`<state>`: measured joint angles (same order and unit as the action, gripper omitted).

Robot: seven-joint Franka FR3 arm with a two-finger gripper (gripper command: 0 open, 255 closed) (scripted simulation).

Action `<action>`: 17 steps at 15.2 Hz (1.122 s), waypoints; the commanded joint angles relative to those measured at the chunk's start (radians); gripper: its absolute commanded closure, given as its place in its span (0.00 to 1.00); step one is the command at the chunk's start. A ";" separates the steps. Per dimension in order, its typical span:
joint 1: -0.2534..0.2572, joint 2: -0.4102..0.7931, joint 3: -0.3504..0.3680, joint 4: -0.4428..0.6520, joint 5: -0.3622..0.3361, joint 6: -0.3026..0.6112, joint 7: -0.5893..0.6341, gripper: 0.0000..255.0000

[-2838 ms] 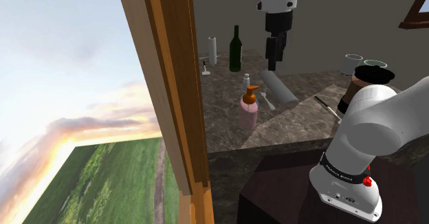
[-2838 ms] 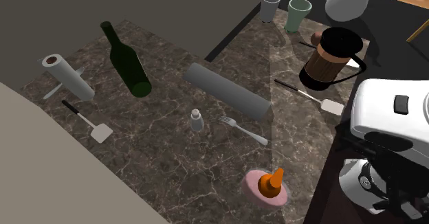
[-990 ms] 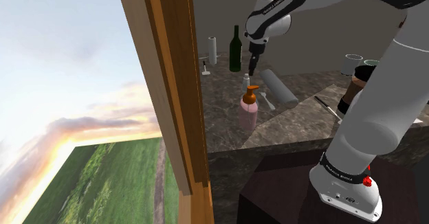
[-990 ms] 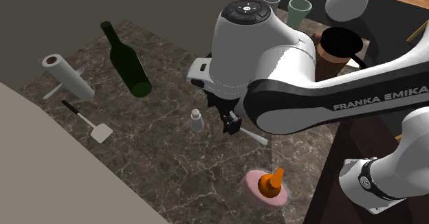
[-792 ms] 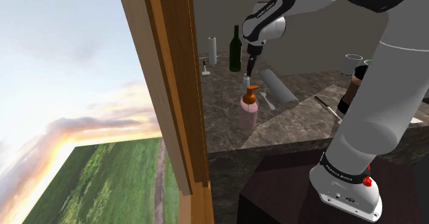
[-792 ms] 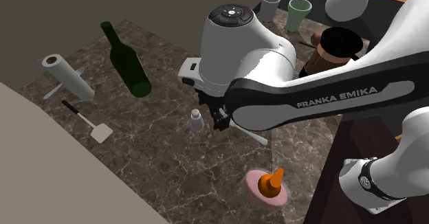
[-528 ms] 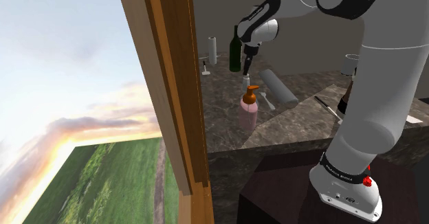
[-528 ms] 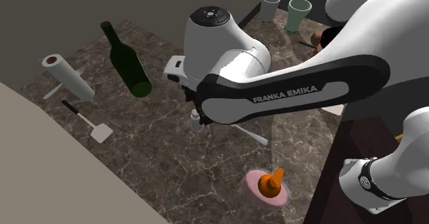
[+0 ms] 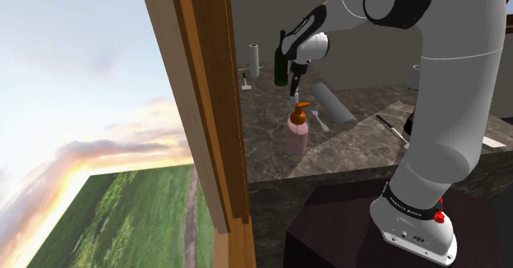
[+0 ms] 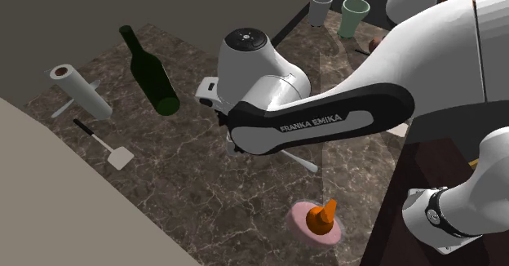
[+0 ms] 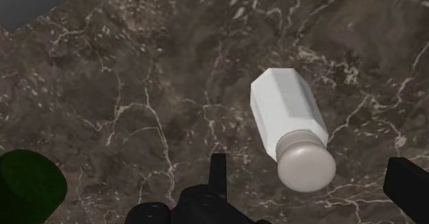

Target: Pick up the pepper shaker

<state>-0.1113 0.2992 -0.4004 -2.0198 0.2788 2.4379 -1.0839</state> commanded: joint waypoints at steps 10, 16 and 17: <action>-0.004 0.017 0.005 0.002 0.012 0.014 -0.008 1.00; 0.004 -0.016 -0.007 0.015 -0.015 -0.029 0.013 1.00; 0.006 -0.024 -0.009 0.019 -0.022 -0.040 0.018 1.00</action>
<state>-0.1072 0.2842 -0.4067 -2.0038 0.2642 2.4094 -1.0717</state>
